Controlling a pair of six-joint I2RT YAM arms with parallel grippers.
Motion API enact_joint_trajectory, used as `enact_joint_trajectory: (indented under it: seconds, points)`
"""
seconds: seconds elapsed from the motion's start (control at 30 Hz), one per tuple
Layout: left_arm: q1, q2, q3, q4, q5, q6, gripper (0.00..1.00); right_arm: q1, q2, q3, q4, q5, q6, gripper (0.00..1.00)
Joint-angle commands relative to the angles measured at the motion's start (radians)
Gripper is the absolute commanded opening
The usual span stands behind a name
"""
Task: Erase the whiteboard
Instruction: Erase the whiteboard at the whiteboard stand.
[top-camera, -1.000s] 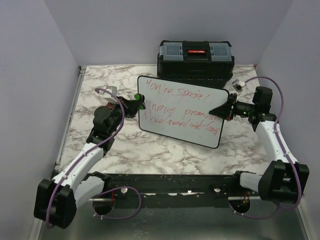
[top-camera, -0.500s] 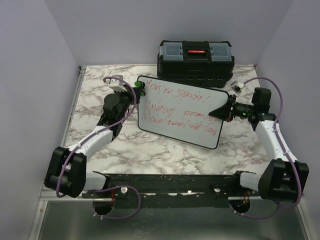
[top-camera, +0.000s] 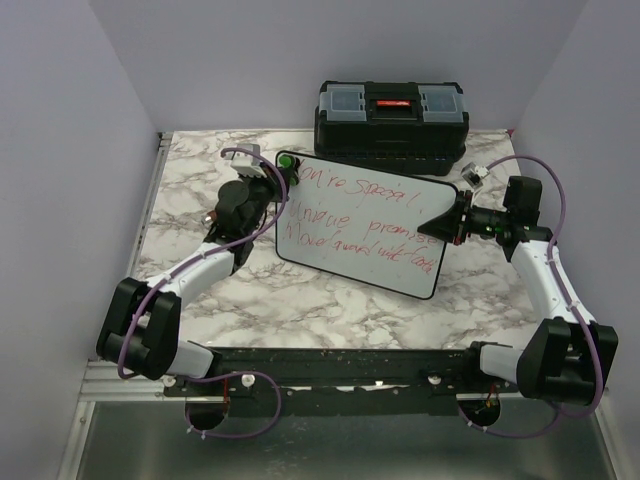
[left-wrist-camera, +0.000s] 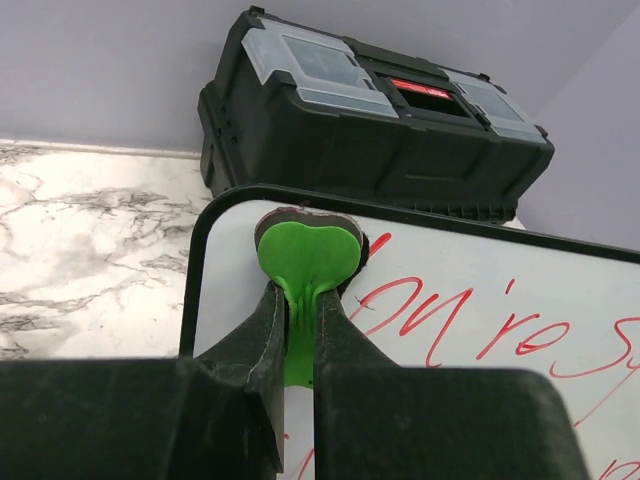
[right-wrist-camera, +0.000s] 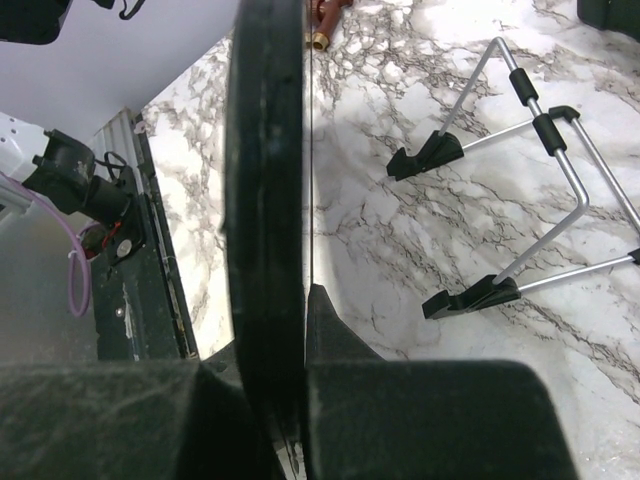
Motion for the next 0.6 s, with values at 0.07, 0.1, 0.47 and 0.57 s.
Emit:
enact_joint_trajectory:
  seconds: [0.07, 0.1, 0.47, 0.57]
  points:
    - [-0.010, -0.017, 0.023, -0.138, 0.013, 0.032, 0.00, 0.005, 0.002, 0.003, 0.002, 0.025, -0.081, 0.01]
    - [-0.010, -0.024, 0.013, -0.163, 0.018, 0.038, 0.00, 0.005, 0.002, 0.003, -0.001, 0.024, -0.083, 0.01]
    - [-0.019, -0.039, 0.052, -0.288, -0.087, 0.078, 0.00, 0.006, 0.001, 0.004, -0.003, 0.018, -0.087, 0.01]
    - [-0.019, -0.029, 0.101, -0.266, -0.139, 0.067, 0.00, 0.006, -0.003, 0.002, -0.003, 0.018, -0.086, 0.00]
